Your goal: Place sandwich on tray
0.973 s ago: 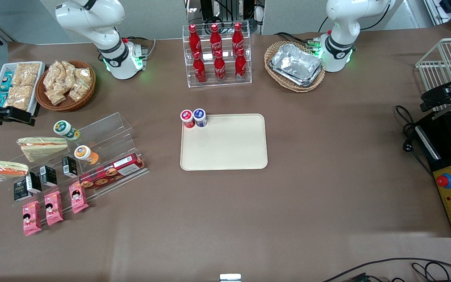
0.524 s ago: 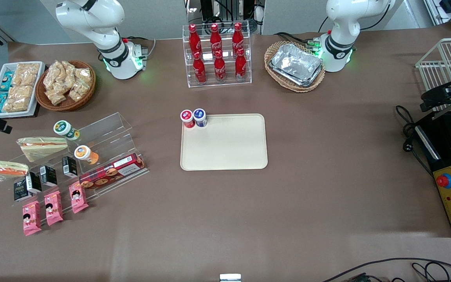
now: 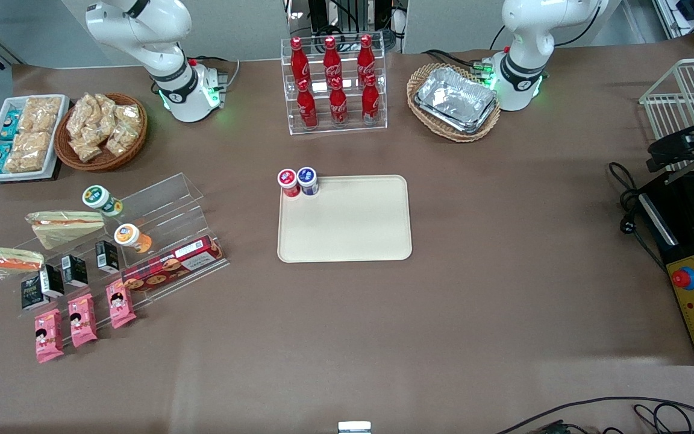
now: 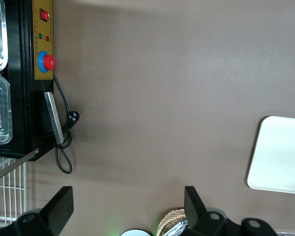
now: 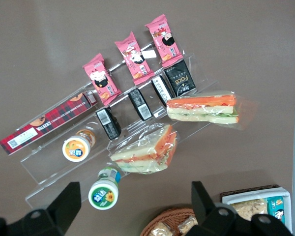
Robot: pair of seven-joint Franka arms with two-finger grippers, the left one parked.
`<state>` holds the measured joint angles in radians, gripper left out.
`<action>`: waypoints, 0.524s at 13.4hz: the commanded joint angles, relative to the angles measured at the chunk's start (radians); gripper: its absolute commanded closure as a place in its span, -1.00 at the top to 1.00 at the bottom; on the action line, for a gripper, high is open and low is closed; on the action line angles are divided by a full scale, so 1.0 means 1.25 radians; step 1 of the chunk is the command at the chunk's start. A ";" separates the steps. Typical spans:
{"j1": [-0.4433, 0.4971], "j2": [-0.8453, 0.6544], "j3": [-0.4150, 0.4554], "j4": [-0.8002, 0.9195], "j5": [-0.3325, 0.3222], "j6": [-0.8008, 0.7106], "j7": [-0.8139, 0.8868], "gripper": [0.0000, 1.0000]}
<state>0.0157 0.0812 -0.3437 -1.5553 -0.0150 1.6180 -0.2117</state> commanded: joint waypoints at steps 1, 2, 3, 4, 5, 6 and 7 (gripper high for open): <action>-0.004 0.014 -0.010 0.001 0.007 0.005 -0.014 1.00; -0.019 0.022 -0.010 0.001 0.010 0.005 0.002 1.00; -0.020 0.026 -0.010 0.002 0.013 0.005 0.018 1.00; -0.019 0.028 -0.010 0.001 0.016 0.002 0.038 1.00; -0.016 0.027 -0.010 0.002 0.016 -0.003 0.082 1.00; -0.016 0.026 -0.010 0.002 0.016 -0.006 0.126 1.00; -0.015 0.026 -0.010 0.002 0.016 -0.006 0.165 1.00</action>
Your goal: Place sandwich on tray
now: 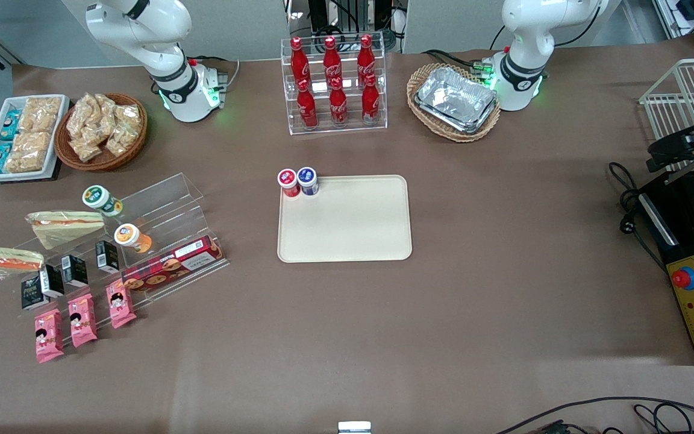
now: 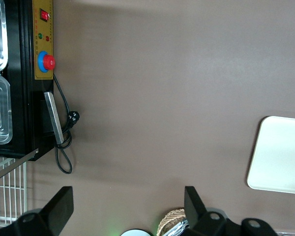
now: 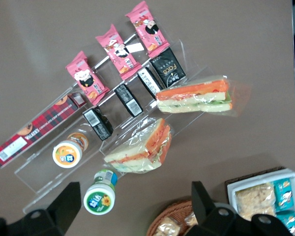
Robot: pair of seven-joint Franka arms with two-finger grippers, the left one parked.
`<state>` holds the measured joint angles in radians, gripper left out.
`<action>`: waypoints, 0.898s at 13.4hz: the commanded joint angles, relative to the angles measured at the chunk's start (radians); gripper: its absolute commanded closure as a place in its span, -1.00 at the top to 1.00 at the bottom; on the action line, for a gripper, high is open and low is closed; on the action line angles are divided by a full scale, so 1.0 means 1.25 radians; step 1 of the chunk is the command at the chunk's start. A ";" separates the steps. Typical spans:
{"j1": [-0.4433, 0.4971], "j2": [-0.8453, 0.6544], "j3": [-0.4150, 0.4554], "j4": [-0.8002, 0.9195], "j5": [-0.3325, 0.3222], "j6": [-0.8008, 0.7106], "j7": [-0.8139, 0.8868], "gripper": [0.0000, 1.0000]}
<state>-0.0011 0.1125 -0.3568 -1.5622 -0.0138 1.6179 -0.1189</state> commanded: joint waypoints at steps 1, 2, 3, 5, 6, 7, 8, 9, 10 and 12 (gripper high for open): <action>-0.002 0.000 0.001 0.009 0.015 -0.006 0.140 1.00; 0.000 0.000 0.002 0.011 0.015 -0.005 0.199 1.00; -0.006 0.001 0.002 0.013 0.016 -0.003 0.216 1.00; -0.013 0.003 -0.002 0.018 0.013 -0.005 0.233 1.00; -0.021 0.002 -0.011 0.018 0.015 -0.007 0.253 1.00; -0.028 0.004 -0.014 0.015 0.015 -0.006 0.312 1.00; -0.029 0.017 -0.014 0.015 0.013 -0.005 0.394 1.00; -0.030 0.029 -0.015 0.016 0.013 0.000 0.472 1.00; -0.032 0.034 -0.016 0.016 0.012 0.005 0.550 1.00; -0.047 0.039 -0.018 0.018 0.013 0.009 0.656 1.00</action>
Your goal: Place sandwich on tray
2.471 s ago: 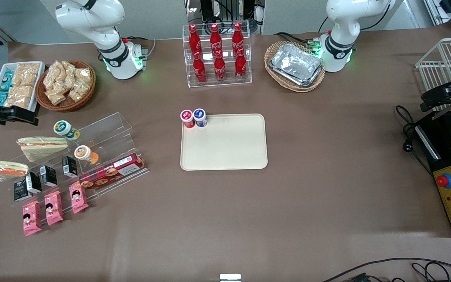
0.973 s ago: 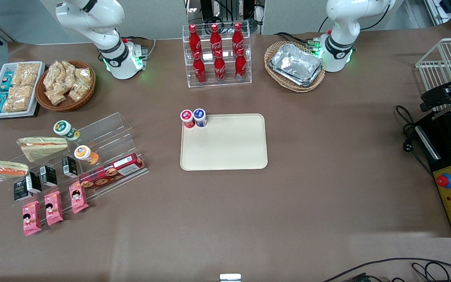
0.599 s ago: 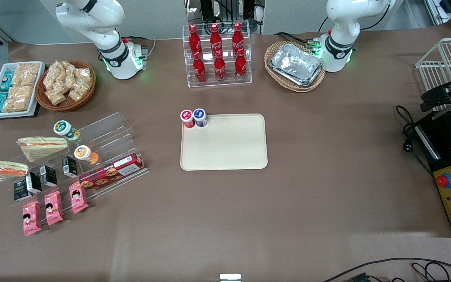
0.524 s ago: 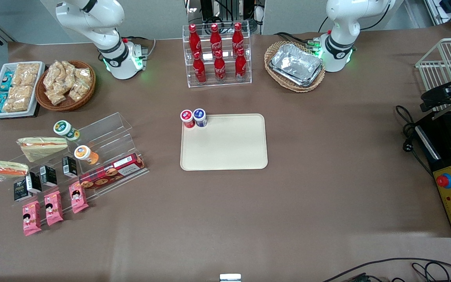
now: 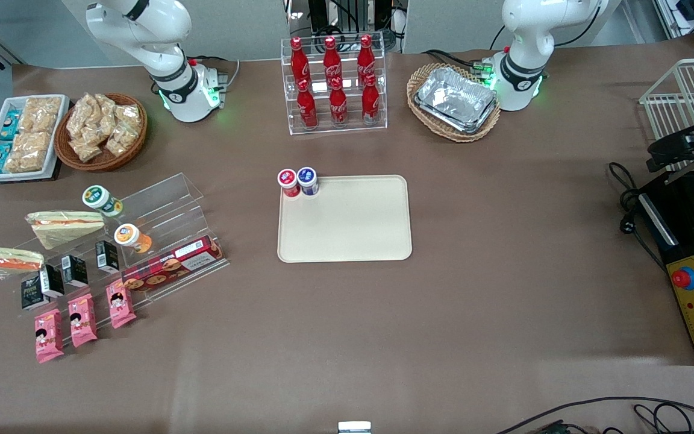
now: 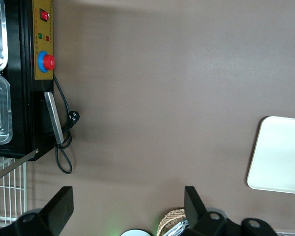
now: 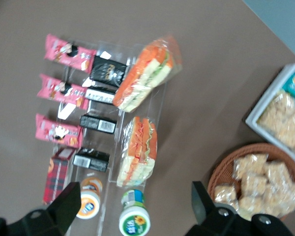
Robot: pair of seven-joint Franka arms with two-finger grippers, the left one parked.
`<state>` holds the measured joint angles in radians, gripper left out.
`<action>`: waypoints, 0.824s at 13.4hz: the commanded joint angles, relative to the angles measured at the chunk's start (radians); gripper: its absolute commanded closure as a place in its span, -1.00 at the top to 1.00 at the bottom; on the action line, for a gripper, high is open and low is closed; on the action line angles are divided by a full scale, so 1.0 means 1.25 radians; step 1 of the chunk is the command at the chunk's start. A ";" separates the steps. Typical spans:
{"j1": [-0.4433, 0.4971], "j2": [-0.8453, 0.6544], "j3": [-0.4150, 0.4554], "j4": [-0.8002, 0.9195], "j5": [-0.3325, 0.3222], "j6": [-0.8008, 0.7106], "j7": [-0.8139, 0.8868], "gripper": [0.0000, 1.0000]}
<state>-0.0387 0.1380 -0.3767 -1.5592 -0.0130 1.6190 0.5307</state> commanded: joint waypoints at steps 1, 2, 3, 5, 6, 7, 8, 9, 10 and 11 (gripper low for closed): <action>-0.019 0.023 -0.002 0.015 0.014 0.020 0.175 1.00; -0.018 0.025 -0.001 0.014 0.015 0.025 0.188 1.00; -0.018 0.028 -0.001 0.014 0.014 0.029 0.189 1.00; -0.021 0.042 -0.002 0.014 0.014 0.047 0.190 1.00; -0.025 0.047 -0.002 0.010 0.015 0.062 0.191 1.00; -0.042 0.058 -0.001 0.009 0.015 0.073 0.191 1.00; -0.046 0.060 -0.001 0.001 0.015 0.091 0.190 1.00; -0.056 0.063 -0.001 -0.008 0.015 0.104 0.189 1.00; -0.059 0.070 -0.001 -0.012 0.015 0.113 0.189 1.00; -0.059 0.079 -0.002 -0.015 0.015 0.123 0.189 1.00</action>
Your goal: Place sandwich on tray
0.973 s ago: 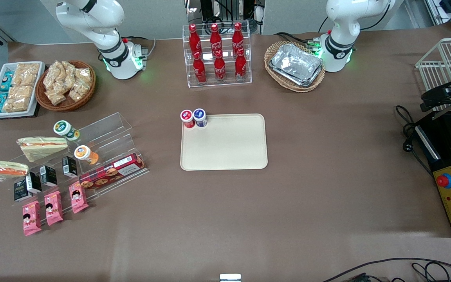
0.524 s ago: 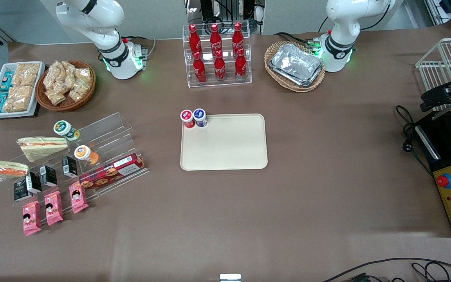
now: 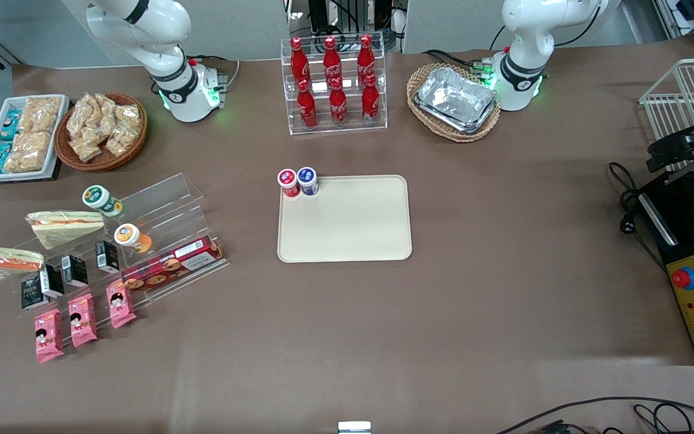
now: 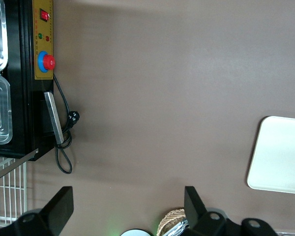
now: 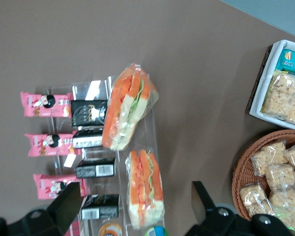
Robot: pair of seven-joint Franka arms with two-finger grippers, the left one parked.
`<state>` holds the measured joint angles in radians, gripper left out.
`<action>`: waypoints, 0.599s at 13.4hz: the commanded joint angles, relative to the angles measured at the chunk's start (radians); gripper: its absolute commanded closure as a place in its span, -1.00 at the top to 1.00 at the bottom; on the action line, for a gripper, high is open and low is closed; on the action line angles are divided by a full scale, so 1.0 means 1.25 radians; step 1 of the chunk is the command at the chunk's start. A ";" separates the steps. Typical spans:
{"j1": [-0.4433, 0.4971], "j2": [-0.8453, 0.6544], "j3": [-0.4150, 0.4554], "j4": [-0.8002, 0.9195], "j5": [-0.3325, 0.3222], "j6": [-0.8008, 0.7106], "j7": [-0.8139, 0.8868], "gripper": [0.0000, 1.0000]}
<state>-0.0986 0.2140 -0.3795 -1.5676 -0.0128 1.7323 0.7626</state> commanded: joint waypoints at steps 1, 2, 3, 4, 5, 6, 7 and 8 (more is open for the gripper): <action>-0.016 0.029 0.002 -0.010 0.015 0.044 0.003 1.00; -0.016 0.043 0.002 -0.010 0.016 0.056 0.005 1.00; -0.016 0.058 0.002 -0.010 0.018 0.072 0.005 1.00; -0.019 0.070 0.002 -0.010 0.018 0.088 0.005 1.00; -0.025 0.078 0.003 -0.017 0.018 0.104 0.005 1.00; -0.029 0.080 0.003 -0.031 0.019 0.128 0.002 1.00; -0.041 0.080 0.003 -0.056 0.018 0.160 -0.001 1.00; -0.044 0.079 0.003 -0.091 0.018 0.194 -0.005 1.00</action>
<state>-0.1266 0.3205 -0.3797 -1.6013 -0.0095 1.8815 0.7629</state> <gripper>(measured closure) 0.000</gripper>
